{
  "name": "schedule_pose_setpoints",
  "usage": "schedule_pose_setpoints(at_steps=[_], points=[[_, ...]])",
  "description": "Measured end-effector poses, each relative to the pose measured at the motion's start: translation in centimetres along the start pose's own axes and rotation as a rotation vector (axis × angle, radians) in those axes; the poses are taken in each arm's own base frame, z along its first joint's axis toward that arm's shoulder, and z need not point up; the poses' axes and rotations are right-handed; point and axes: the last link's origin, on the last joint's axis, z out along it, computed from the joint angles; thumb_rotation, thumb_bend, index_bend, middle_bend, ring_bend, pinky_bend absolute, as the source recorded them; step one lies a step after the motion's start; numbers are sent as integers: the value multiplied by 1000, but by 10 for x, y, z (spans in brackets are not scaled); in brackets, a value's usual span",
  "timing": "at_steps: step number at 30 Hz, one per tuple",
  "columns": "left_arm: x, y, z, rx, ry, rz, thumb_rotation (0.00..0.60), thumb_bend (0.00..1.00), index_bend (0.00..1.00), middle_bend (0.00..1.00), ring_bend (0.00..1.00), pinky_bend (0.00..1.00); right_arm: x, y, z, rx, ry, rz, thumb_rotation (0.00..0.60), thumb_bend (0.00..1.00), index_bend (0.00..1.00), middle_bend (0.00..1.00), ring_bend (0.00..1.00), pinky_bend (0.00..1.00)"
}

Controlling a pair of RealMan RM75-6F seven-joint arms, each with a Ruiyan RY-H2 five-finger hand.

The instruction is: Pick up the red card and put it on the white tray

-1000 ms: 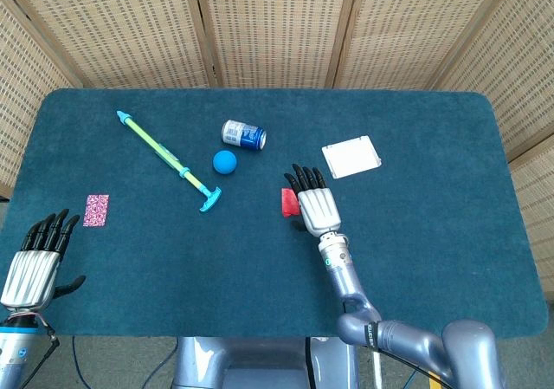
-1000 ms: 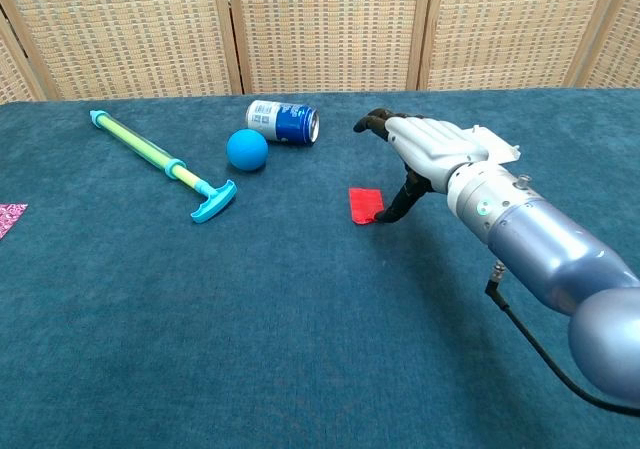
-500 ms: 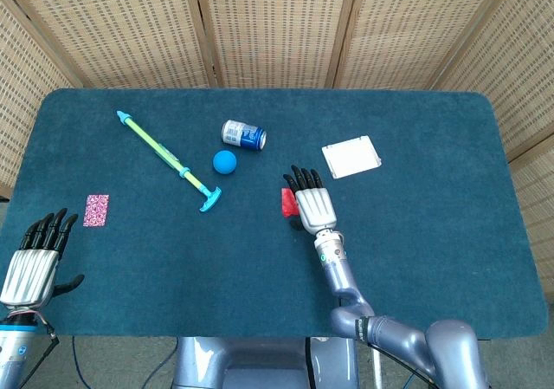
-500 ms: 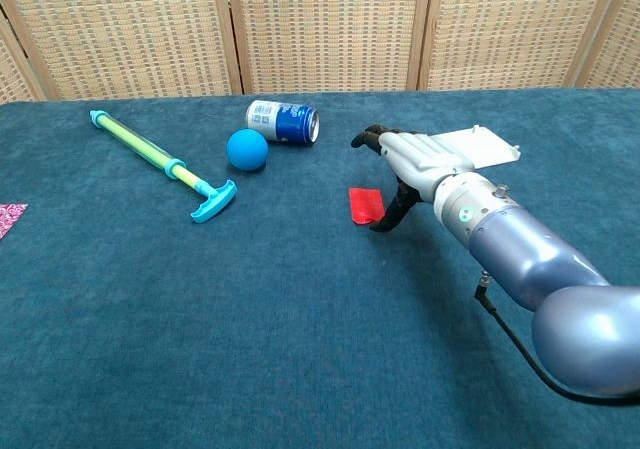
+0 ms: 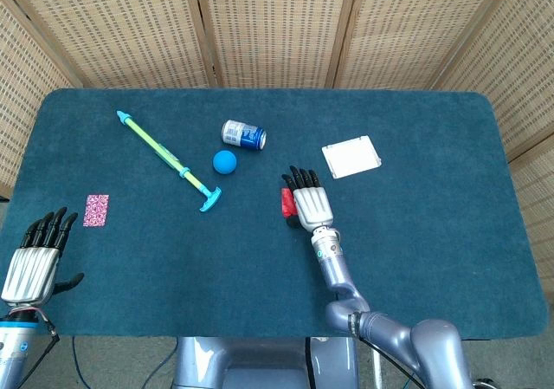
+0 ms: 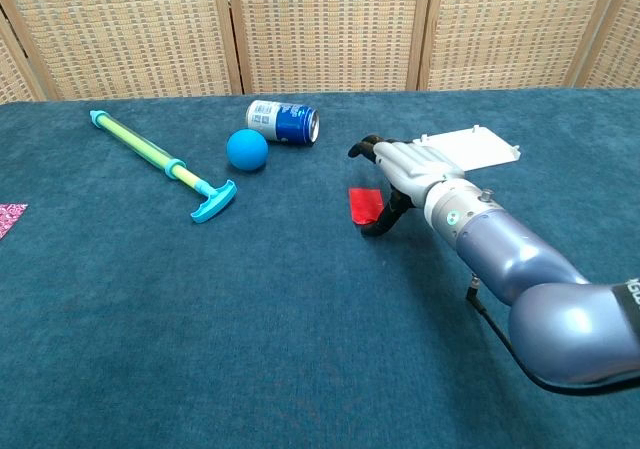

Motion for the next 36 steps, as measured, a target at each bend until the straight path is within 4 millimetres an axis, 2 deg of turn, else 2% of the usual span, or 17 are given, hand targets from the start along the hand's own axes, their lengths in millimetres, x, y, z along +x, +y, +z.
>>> schedule_pose_setpoints(at_steps=[8, 14, 20, 25, 36], points=[[0, -1, 0, 3, 0, 0, 600, 83, 0, 0, 0, 90, -6, 2, 5, -12, -7, -10, 600, 489, 210, 0, 0, 0], [0, 0, 0, 1, -2, -1, 600, 83, 0, 0, 0, 90, -9, 2, 6, -13, -8, -13, 600, 484, 359, 0, 0, 0], [-1, 1, 0, -4, -5, -2, 600, 83, 0, 0, 0, 90, -9, 4, 6, -20, -14, -18, 600, 469, 462, 2, 0, 0], [0, 1, 0, -7, -2, -4, 600, 83, 0, 0, 0, 90, -8, 6, 5, -25, -14, -19, 600, 437, 554, 55, 0, 0], [5, 0, -1, -2, 23, -12, 600, 84, 0, 0, 0, 90, -9, 4, 2, -29, -18, -22, 600, 431, 639, 121, 0, 0]])
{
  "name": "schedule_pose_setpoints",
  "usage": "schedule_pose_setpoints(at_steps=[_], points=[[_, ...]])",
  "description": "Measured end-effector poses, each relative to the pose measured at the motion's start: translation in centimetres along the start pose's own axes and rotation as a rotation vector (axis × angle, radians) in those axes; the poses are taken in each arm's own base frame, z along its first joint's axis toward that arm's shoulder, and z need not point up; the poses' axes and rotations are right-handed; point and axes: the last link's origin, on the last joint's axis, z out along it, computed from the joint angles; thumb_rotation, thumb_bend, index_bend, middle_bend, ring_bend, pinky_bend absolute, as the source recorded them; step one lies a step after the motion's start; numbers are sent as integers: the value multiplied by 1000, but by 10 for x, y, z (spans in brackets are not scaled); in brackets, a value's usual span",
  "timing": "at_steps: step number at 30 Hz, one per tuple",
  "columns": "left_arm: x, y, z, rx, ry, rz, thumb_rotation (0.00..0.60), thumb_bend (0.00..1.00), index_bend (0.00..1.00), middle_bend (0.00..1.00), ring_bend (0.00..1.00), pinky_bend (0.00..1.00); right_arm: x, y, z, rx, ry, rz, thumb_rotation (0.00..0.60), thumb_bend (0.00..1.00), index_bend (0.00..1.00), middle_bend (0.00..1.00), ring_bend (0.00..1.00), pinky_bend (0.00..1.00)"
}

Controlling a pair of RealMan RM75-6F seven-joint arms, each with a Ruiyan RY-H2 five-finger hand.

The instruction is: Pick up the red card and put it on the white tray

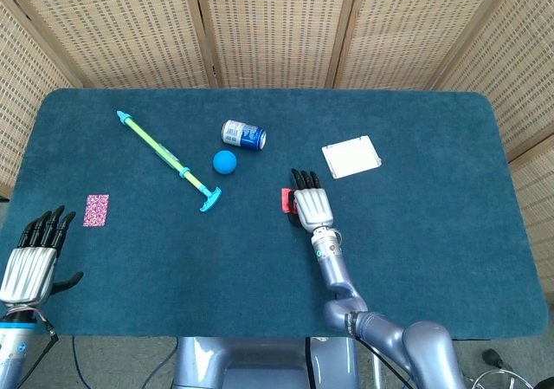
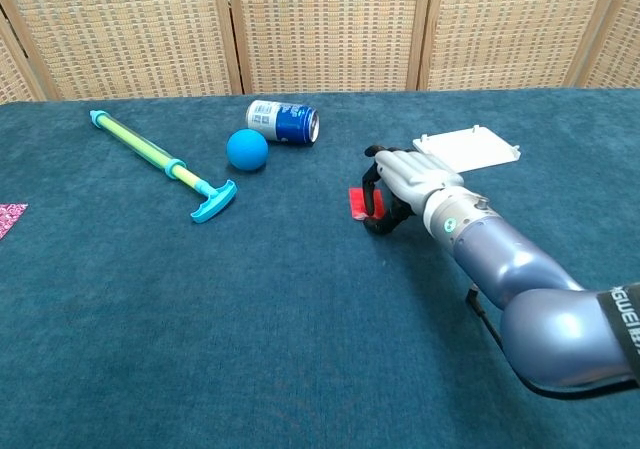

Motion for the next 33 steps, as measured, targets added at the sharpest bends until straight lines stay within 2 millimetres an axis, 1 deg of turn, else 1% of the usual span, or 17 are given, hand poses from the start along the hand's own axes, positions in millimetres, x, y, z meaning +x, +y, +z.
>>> schedule_pose_setpoints(at_steps=[6, 14, 20, 25, 33], points=[[1, 0, 0, -1, 3, -2, 600, 83, 0, 0, 0, 90, -2, 0, -1, 0, -11, -1, 600, 435, 637, 125, 0, 0], [0, 0, 0, 0, 0, -1, 600, 83, 0, 0, 0, 90, -3, 1, -2, 1, -23, -4, 600, 581, 626, 127, 0, 0], [0, 0, 1, -1, -4, 0, 600, 83, 0, 0, 0, 90, 0, 1, -1, 4, -17, -6, 600, 639, 629, 127, 0, 0], [0, 0, 1, -1, -5, -1, 600, 83, 0, 0, 0, 90, 4, 0, 0, 7, -9, -6, 600, 659, 636, 129, 0, 0], [0, 0, 1, -1, -4, -3, 600, 84, 0, 0, 0, 90, 9, -2, 3, 14, -3, -9, 600, 660, 632, 131, 0, 0]])
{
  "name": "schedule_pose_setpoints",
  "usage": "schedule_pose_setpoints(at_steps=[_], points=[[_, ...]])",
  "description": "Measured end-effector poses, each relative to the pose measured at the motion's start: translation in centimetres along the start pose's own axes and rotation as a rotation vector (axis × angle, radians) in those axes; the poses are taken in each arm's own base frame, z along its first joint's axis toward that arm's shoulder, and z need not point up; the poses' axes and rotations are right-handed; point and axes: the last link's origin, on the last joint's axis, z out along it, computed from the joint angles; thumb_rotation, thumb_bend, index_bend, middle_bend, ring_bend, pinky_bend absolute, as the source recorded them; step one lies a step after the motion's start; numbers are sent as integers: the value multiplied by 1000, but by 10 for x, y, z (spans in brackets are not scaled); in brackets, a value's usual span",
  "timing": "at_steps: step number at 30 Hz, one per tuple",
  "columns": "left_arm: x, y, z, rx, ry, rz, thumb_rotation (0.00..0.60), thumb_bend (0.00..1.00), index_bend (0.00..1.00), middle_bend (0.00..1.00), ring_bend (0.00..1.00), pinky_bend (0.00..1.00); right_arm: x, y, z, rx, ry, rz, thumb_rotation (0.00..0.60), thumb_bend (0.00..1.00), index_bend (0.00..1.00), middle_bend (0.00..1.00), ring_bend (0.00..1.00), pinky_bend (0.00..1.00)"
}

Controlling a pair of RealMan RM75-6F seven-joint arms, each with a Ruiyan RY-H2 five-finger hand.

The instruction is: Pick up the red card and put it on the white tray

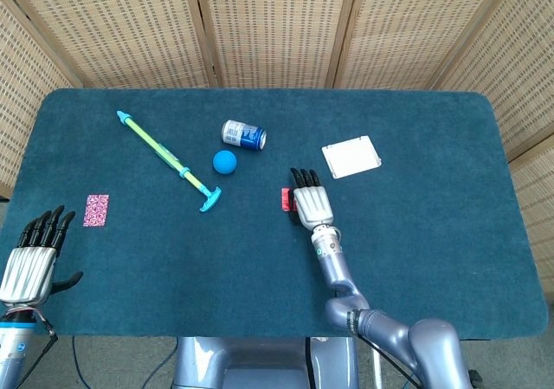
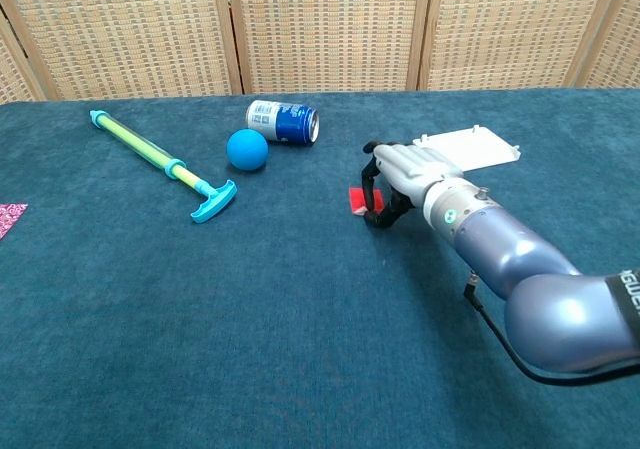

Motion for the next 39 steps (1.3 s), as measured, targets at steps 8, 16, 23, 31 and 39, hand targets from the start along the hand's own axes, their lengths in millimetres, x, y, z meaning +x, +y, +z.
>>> schedule_pose_setpoints(at_steps=[8, 16, 23, 31, 39], points=[[0, -1, 1, 5, -1, -3, 600, 83, 0, 0, 0, 90, 4, -3, 3, 13, 7, -23, 600, 660, 623, 131, 0, 0], [-1, -2, 2, 10, -4, -1, 600, 83, 0, 0, 0, 90, 14, -10, 16, 6, 16, -10, 600, 658, 619, 131, 0, 0], [-3, -4, 4, 18, -12, 1, 600, 83, 0, 0, 0, 90, 22, -16, 27, 5, 30, -5, 600, 648, 617, 131, 0, 0], [-4, -4, 6, 25, -16, 4, 600, 83, 0, 0, 0, 90, 35, -24, 36, 17, 66, 5, 600, 644, 616, 131, 0, 0], [-4, -4, 6, 25, -17, 4, 600, 83, 0, 0, 0, 90, 51, -25, 40, 25, 114, 32, 600, 636, 614, 131, 0, 0]])
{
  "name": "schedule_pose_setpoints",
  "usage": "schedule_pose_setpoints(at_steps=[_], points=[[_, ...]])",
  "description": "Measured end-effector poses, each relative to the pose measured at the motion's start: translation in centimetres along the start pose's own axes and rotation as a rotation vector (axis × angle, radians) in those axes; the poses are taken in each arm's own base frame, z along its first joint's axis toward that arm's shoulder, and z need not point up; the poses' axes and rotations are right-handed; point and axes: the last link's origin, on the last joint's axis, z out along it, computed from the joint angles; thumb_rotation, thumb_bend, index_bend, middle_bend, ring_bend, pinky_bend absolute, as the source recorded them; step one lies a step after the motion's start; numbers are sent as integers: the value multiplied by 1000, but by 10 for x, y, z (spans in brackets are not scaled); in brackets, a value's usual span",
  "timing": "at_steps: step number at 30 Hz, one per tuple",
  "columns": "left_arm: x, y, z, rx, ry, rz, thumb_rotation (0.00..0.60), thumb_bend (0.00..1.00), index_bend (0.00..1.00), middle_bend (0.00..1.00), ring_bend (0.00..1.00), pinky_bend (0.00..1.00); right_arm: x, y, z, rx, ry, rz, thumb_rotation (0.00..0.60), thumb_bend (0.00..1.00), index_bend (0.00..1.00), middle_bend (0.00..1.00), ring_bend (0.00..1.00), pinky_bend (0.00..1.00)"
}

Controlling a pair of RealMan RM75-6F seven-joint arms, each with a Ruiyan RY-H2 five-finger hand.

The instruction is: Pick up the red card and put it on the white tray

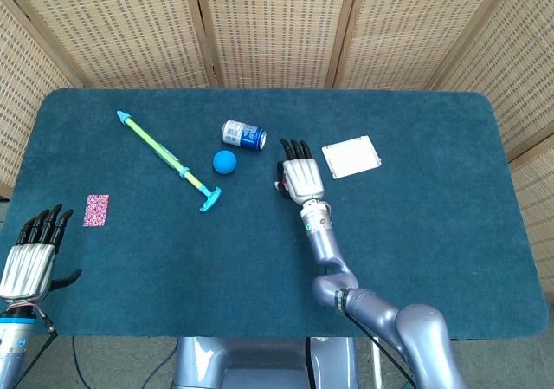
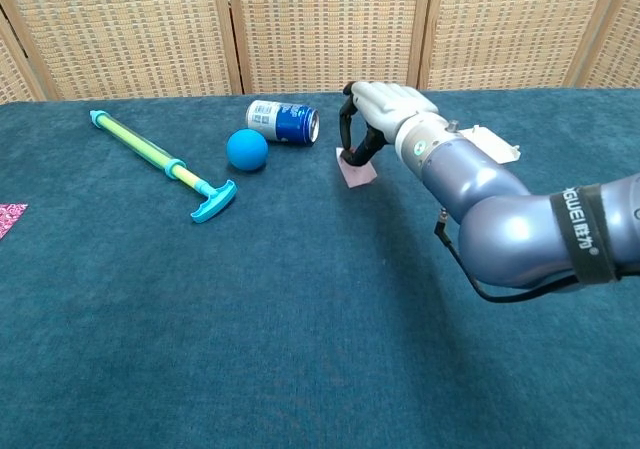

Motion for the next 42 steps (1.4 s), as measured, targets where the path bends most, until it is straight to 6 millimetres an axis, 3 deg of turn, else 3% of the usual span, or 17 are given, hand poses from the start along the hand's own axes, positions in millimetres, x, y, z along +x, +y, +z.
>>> schedule_pose_setpoints(at_steps=[9, 16, 22, 32, 36, 42], points=[[-1, 2, -2, -11, -5, -1, 600, 83, 0, 0, 0, 90, 26, 14, -5, -7, 74, 49, 600, 631, 614, 131, 0, 0], [-1, 8, -6, -37, -2, 6, 600, 83, 0, 0, 0, 90, 53, 37, -29, -7, 130, 140, 600, 629, 617, 131, 0, 0], [1, 14, -10, -67, 12, 4, 600, 83, 0, 0, 0, 90, 80, 59, -69, -11, 127, 303, 600, 624, 618, 131, 0, 0], [1, 26, -21, -126, 23, 10, 600, 83, 0, 0, 0, 90, 126, 108, -165, -92, 40, 648, 600, 614, 621, 131, 0, 0], [4, 29, -26, -144, 46, 11, 600, 83, 0, 0, 0, 90, 129, 117, -201, -109, -2, 739, 600, 614, 623, 130, 0, 0], [11, 31, -34, -162, 79, -3, 600, 83, 0, 0, 0, 90, 125, 112, -245, -77, -48, 786, 600, 613, 624, 130, 0, 0]])
